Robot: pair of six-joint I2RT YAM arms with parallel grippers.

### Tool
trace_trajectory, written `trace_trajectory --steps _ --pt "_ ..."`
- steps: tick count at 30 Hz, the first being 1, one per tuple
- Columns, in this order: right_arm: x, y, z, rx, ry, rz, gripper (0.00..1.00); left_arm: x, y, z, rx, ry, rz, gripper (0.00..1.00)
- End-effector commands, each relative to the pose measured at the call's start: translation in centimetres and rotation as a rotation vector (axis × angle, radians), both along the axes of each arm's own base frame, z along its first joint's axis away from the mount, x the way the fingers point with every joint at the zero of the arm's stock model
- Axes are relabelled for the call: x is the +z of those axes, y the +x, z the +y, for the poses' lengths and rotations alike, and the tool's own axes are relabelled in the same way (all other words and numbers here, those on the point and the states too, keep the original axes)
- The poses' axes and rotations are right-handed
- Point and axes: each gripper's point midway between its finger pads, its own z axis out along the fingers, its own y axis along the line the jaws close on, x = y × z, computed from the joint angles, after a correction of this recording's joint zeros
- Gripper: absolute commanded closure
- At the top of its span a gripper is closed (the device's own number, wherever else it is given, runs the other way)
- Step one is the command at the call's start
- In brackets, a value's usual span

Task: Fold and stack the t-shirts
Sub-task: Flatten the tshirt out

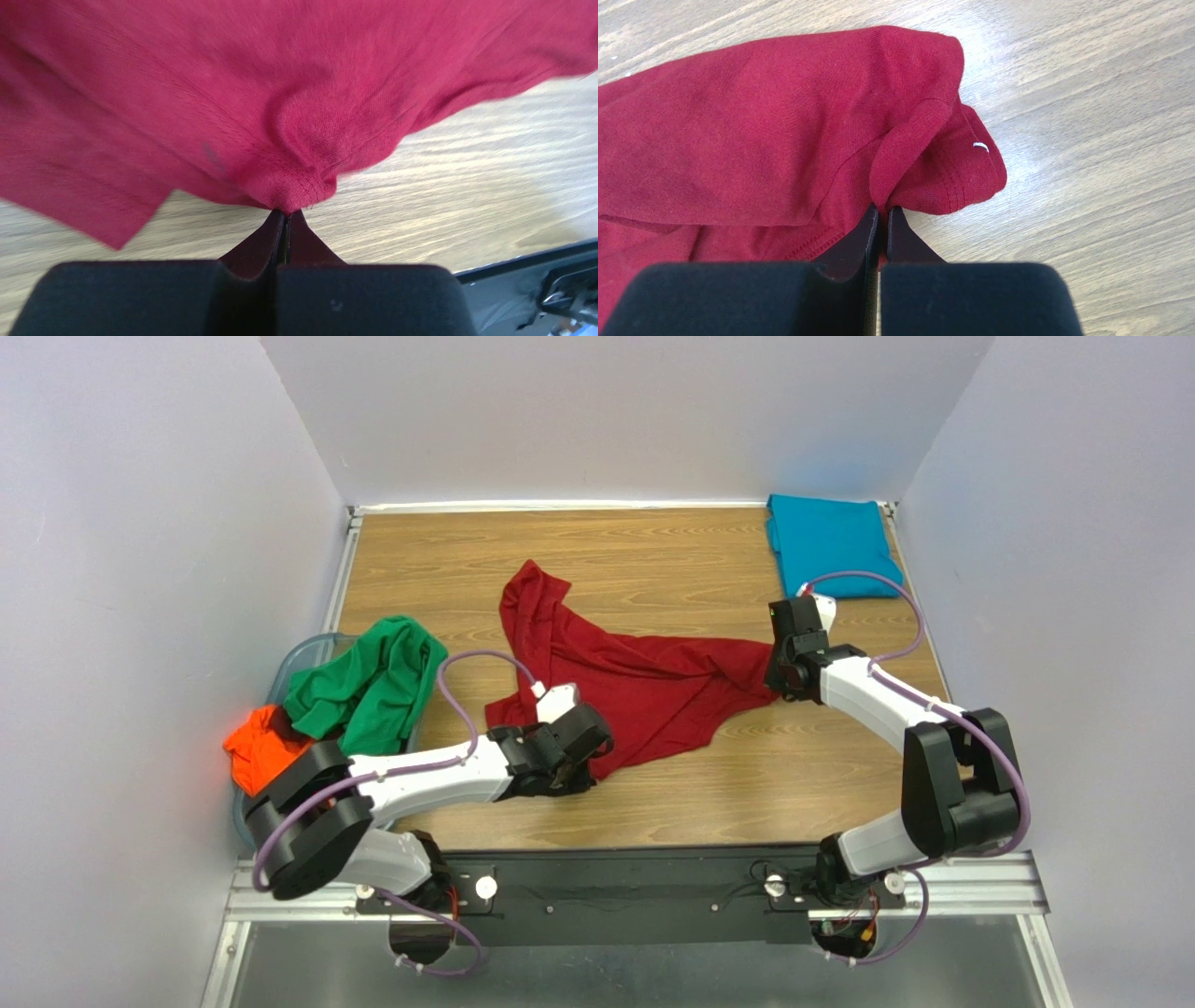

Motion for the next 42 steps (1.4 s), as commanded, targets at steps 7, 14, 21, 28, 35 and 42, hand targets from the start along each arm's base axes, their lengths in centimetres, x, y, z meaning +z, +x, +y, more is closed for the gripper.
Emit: trace_trajectory --steps 7,14,21,28,35,42 --pt "2.0 0.4 0.7 0.033 0.053 -0.087 0.92 8.2 4.2 1.0 0.106 -0.081 -0.298 1.00" --pt "4.6 1.2 1.7 0.092 0.100 -0.193 0.93 13.8 7.6 2.7 0.249 -0.097 -0.494 1.00" --pt "14.7 3.4 3.1 0.153 0.164 -0.440 0.93 24.7 12.6 5.3 0.385 -0.095 -0.772 1.00" --pt "28.7 3.5 2.4 0.186 0.129 -0.751 0.93 39.4 14.0 11.5 0.569 -0.105 -1.056 1.00" --pt "42.7 0.2 0.5 0.176 0.072 -1.056 0.93 51.8 10.2 16.4 0.619 -0.231 -1.294 1.00" --pt "54.2 -6.3 0.1 0.270 0.037 -1.329 0.93 61.1 5.0 18.6 0.499 -0.433 -1.495 1.00"
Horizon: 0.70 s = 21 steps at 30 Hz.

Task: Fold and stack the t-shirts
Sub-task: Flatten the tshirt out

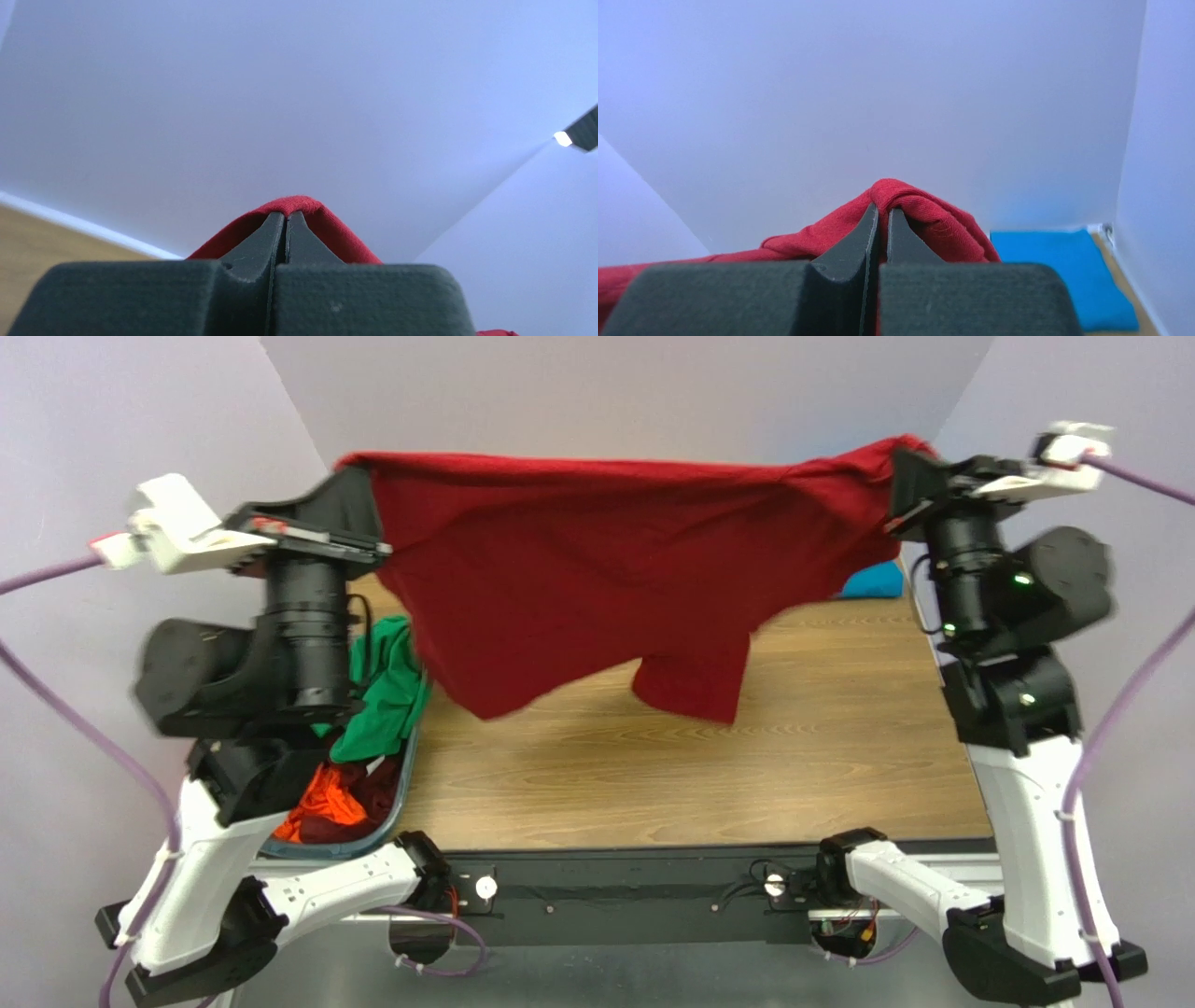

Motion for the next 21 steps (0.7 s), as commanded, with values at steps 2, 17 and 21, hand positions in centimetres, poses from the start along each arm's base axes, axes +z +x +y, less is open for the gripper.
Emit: trace_trajectory --steps 2,17,21 --pt "9.5 -6.4 -1.3 0.004 -0.054 -0.254 0.94 6.6 -4.0 1.5 -0.087 0.019 -0.200 1.00" --pt "20.6 -20.4 -3.1 0.031 -0.086 -0.627 0.93 12.2 -12.2 0.0 -0.453 0.009 -0.489 1.00" --pt "20.3 -19.8 -2.7 0.040 -0.101 -0.614 0.93 11.5 -11.4 0.2 -0.425 -0.008 -0.453 1.00"
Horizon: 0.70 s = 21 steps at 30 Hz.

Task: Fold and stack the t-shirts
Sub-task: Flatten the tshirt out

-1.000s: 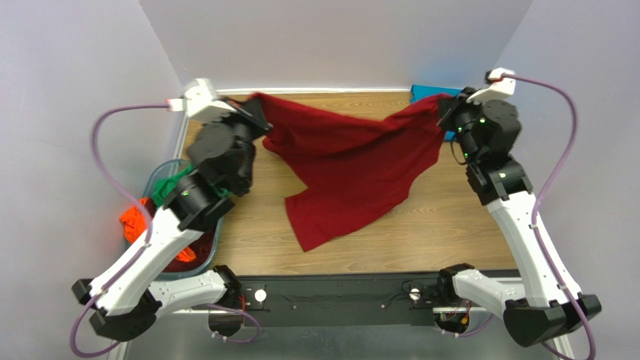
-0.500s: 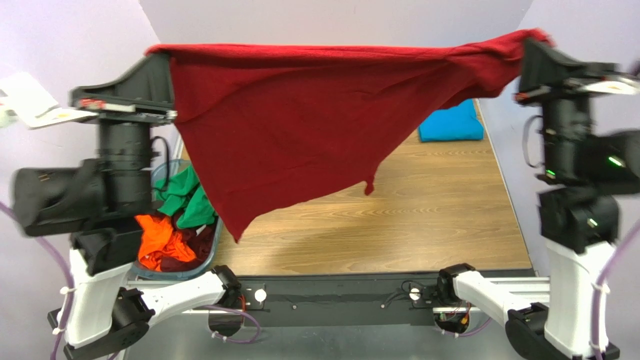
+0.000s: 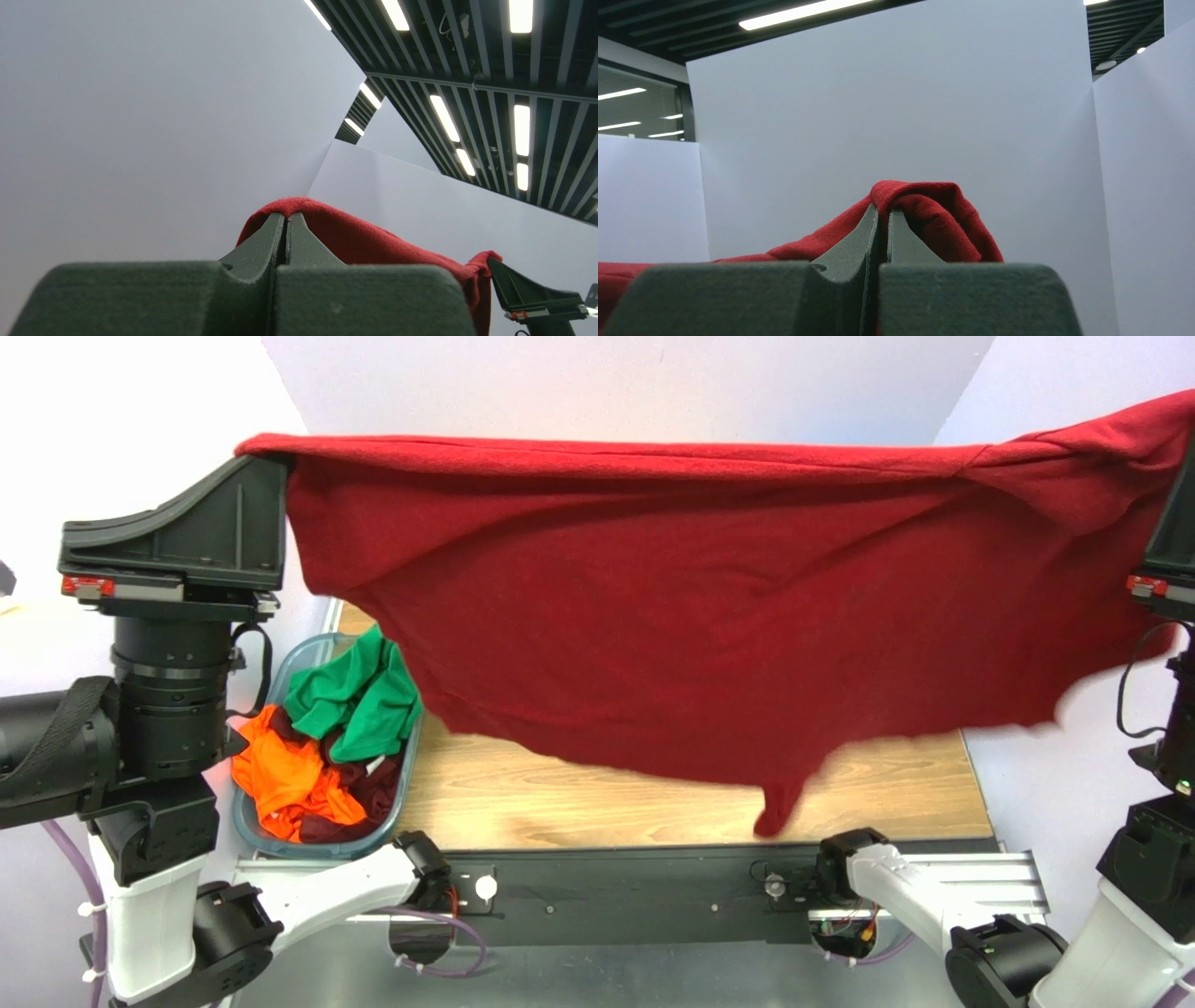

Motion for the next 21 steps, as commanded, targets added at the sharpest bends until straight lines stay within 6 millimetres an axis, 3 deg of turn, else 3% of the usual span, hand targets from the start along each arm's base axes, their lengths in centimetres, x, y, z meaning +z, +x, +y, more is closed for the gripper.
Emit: trace_trajectory --steps 1,5,7,9,10,11,12,13,14,15,16,18,19,20,21 --pt "-0.6 1.5 0.3 -0.031 -0.037 0.030 0.93 -0.4 -0.1 0.1 -0.010 -0.015 0.007 1.00" --pt "-2.2 4.8 0.5 -0.054 -0.041 0.104 0.93 -2.5 2.6 0.0 0.074 -0.026 0.100 1.00" --pt "-4.0 8.0 0.6 -0.082 -0.034 0.179 0.92 -4.8 5.4 -1.1 0.137 -0.004 0.179 1.00" --pt "-5.8 10.8 0.6 -0.123 -0.049 0.245 0.92 -7.4 8.5 -0.6 0.267 -0.030 0.302 1.00" --pt "-8.1 13.8 0.7 -0.150 -0.046 0.322 0.92 -9.8 11.1 -2.0 0.326 0.001 0.381 1.00" --pt "-9.4 15.4 0.8 -0.163 -0.045 0.364 0.92 -11.6 12.6 -1.3 0.421 -0.018 0.458 1.00" --pt "-10.7 17.0 0.8 -0.181 -0.042 0.406 0.91 -14.2 15.4 -2.4 0.496 0.033 0.524 1.00" --pt "-13.7 19.6 0.5 -0.223 -0.035 0.490 0.91 -15.5 17.2 -2.5 0.526 0.037 0.558 1.00" --pt "-16.2 22.7 0.8 -0.246 -0.040 0.559 0.91 -16.7 19.2 -4.0 0.482 0.081 0.568 1.00" --pt "-18.3 24.6 0.8 -0.270 -0.039 0.611 0.91 -20.7 23.7 -2.3 0.567 0.128 0.656 1.00" --pt "-22.9 28.4 0.9 -0.320 -0.051 0.715 0.90 -22.8 25.9 -3.2 0.519 0.144 0.692 1.00" --pt "-28.3 32.2 1.5 -0.341 -0.052 0.821 0.91 -26.6 29.8 -3.1 0.544 0.195 0.738 1.00" --pt "-31.0 33.9 2.0 -0.338 -0.070 0.871 0.90 -31.0 32.9 -3.6 0.560 0.271 0.807 1.00" --pt "-36.9 37.2 2.9 -0.331 -0.105 0.982 0.90 -35.1 35.8 -5.0 0.538 0.346 0.857 0.90" --pt "-39.6 38.7 3.3 -0.330 -0.111 1.036 0.90 -37.1 37.3 -5.3 0.534 0.383 0.887 0.84"
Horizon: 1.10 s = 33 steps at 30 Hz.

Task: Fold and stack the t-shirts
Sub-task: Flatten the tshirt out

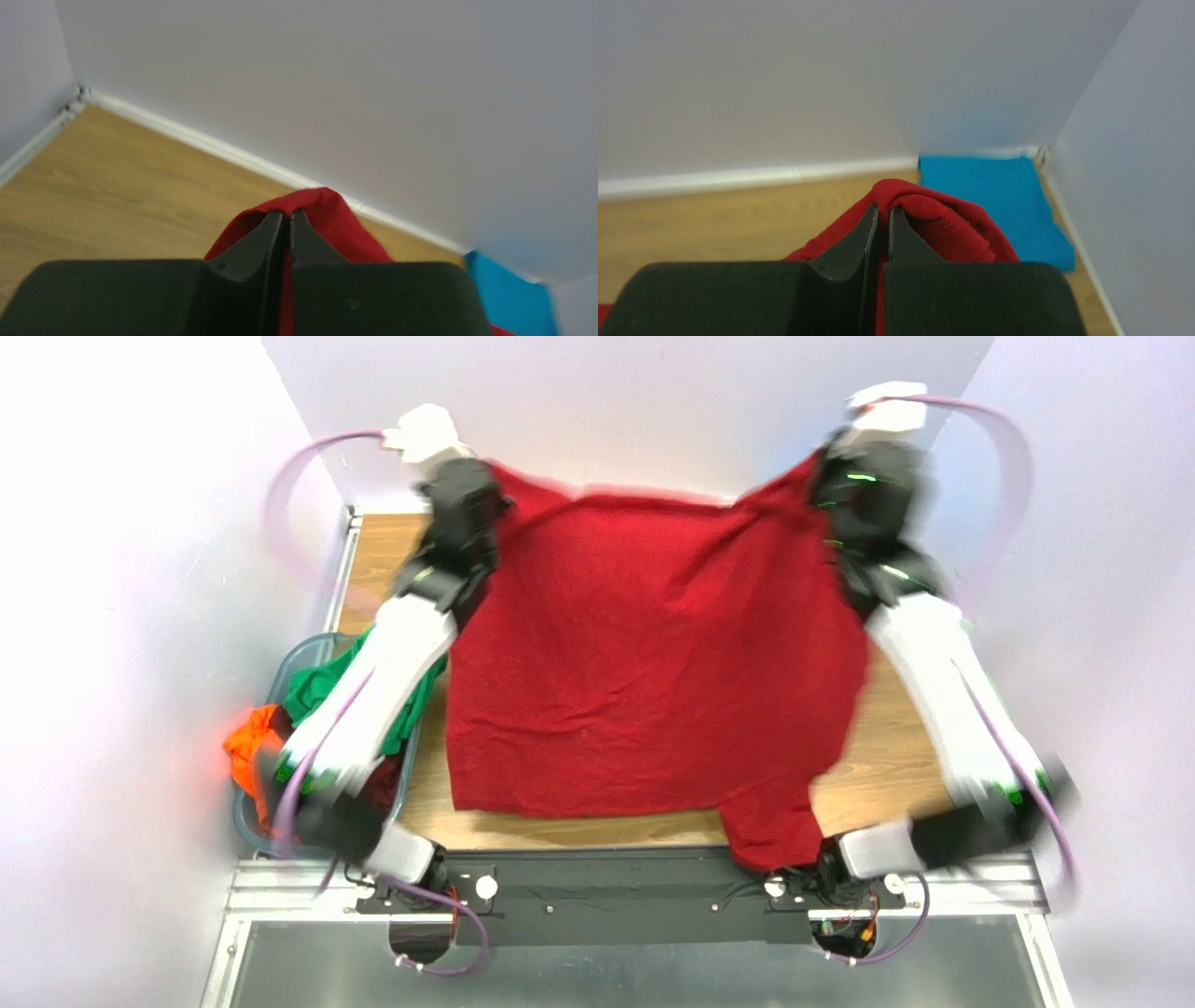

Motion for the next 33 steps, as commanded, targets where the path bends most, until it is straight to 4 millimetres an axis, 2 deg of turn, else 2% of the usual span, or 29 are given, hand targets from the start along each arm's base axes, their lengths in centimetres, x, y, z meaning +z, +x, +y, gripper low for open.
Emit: trace_trajectory --steps 1,2,3,4,5,6,7,8,9,12,14,16,17,20,21,22,23,24,25,26,28,33 --pt "-14.5 7.7 0.2 -0.086 -0.004 0.276 0.90 -10.8 7.4 -2.2 -0.071 0.061 0.205 0.82" --pt "-19.8 10.3 0.8 -0.091 -0.005 0.376 0.86 -13.5 8.5 -1.4 -0.050 0.066 0.286 0.76" --pt "-21.6 11.4 0.5 -0.120 0.000 0.404 0.79 -16.2 10.7 -1.5 -0.032 0.077 0.347 0.72" --pt "-23.9 12.4 0.6 -0.122 -0.008 0.446 0.69 -17.6 11.5 -1.1 -0.009 0.080 0.387 0.66" --pt "-25.3 13.1 0.9 -0.115 -0.012 0.472 0.25 -19.0 12.2 -0.4 0.004 0.084 0.427 0.54" --pt "-27.0 14.3 1.4 -0.104 -0.014 0.498 0.01 -20.8 12.9 -0.3 0.010 0.101 0.485 0.46" --pt "-27.8 14.3 2.2 -0.066 -0.006 0.525 0.00 -21.3 13.1 -0.2 0.015 0.113 0.501 0.29" --pt "-27.9 14.4 2.6 -0.045 0.005 0.530 0.00 -21.6 13.2 0.0 0.021 0.126 0.513 0.02" --pt "-27.8 14.3 3.4 0.003 0.011 0.532 0.00 -21.7 13.1 0.0 0.025 0.125 0.515 0.02" --pt "-27.3 13.6 3.9 0.032 0.024 0.532 0.00 -21.1 12.3 0.1 0.012 0.109 0.493 0.02" --pt "-27.0 12.3 3.6 0.028 0.035 0.538 0.00 -20.8 11.7 -0.8 -0.035 0.087 0.480 0.02" --pt "-28.2 10.6 3.6 0.032 0.058 0.573 0.00 -20.7 10.8 -1.3 -0.074 0.066 0.474 0.02" --pt "-27.5 9.8 3.6 0.041 0.075 0.565 0.00 -20.9 10.4 -1.9 -0.109 0.057 0.477 0.02" --pt "-27.9 7.7 4.6 0.102 0.124 0.591 0.00 -22.1 8.7 -3.4 -0.178 0.043 0.507 0.02" --pt "-28.2 7.3 4.9 0.116 0.136 0.600 0.00 -21.9 8.1 -3.5 -0.185 0.034 0.506 0.02" --pt "-28.5 6.9 5.1 0.134 0.140 0.610 0.00 -23.5 7.0 -3.7 -0.188 0.039 0.540 0.02" --pt "-28.7 6.7 5.3 0.145 0.145 0.616 0.00 -23.9 6.3 -4.3 -0.201 0.041 0.546 0.02" --pt "-29.2 6.4 5.3 0.146 0.153 0.631 0.00 -23.5 5.7 -4.8 -0.212 0.030 0.529 0.02" --pt "-29.6 6.3 5.1 0.132 0.157 0.640 0.00 -24.9 4.6 -5.1 -0.222 0.033 0.558 0.02" --pt "-30.1 6.1 5.1 0.127 0.162 0.652 0.00 -25.3 4.0 -6.2 -0.248 0.032 0.558 0.02" --pt "-31.4 5.2 5.1 0.120 0.186 0.689 0.00 -26.7 2.4 -6.7 -0.267 0.045 0.586 0.02" --pt "-34.5 1.7 6.8 0.205 0.271 0.795 0.00 -29.5 -1.0 -9.5 -0.329 0.037 0.643 0.02"
